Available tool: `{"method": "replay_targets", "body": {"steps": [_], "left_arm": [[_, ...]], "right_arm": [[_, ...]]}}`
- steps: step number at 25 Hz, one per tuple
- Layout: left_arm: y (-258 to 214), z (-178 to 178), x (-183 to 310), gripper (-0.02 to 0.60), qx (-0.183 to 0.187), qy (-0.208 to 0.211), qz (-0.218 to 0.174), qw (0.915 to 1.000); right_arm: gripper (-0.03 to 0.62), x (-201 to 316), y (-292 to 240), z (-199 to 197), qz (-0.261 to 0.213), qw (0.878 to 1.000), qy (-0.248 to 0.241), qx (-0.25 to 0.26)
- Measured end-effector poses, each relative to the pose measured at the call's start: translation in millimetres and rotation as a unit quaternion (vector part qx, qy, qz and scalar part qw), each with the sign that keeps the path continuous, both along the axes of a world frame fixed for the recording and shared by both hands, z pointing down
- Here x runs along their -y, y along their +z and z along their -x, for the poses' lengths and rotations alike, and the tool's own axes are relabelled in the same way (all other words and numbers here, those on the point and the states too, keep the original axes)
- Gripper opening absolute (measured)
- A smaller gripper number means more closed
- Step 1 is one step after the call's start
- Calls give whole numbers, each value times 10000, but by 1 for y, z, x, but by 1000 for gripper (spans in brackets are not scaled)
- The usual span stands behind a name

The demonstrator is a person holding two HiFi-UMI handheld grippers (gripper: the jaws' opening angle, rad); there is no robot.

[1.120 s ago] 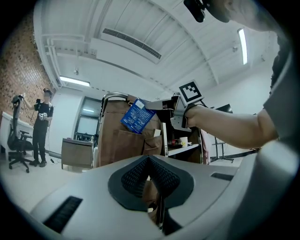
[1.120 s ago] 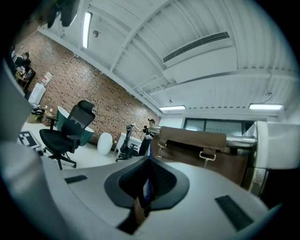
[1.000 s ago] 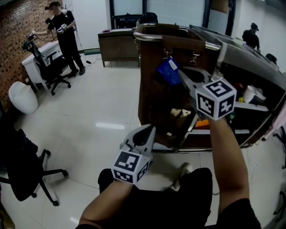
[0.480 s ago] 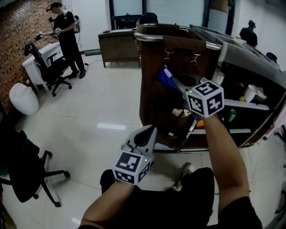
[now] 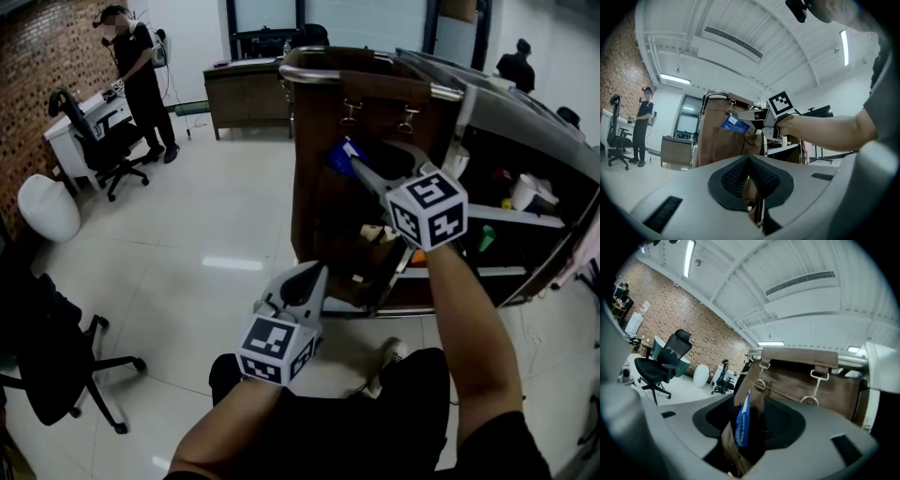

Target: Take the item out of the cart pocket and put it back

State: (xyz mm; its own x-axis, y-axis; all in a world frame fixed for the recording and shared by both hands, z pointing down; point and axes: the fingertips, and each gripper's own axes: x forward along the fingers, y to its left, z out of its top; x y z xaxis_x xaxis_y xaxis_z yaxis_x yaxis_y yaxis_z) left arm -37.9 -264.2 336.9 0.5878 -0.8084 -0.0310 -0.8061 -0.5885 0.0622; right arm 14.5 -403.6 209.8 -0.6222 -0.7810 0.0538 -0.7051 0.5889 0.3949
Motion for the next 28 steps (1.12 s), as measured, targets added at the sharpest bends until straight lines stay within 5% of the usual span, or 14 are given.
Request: {"method": "replay_targets", "body": {"steps": [9,11,13,15,28], "left_arm": [[-1,2,0,0,-33,-93,18,9999],[-2,1,-3,0,-62,-95,13,9999],[-4,-1,-6,0,-54,-91,-9,9999],[-6,-4,-9,0,-21,-81,-37,10000],[-11,-16,-37,0,118,43,-181,9998]], "right_arm": [[217,-39,-9,-2,189,9977,-413,513],[181,-47,-6,-3,317,9958,-524,677],[49,-55,-4,-7,451,9933,-566,904],[6,-64,-4,-13,543,9901,-575,1159],[6,-158,-9,-37,283,9810,-863,1715]]}}
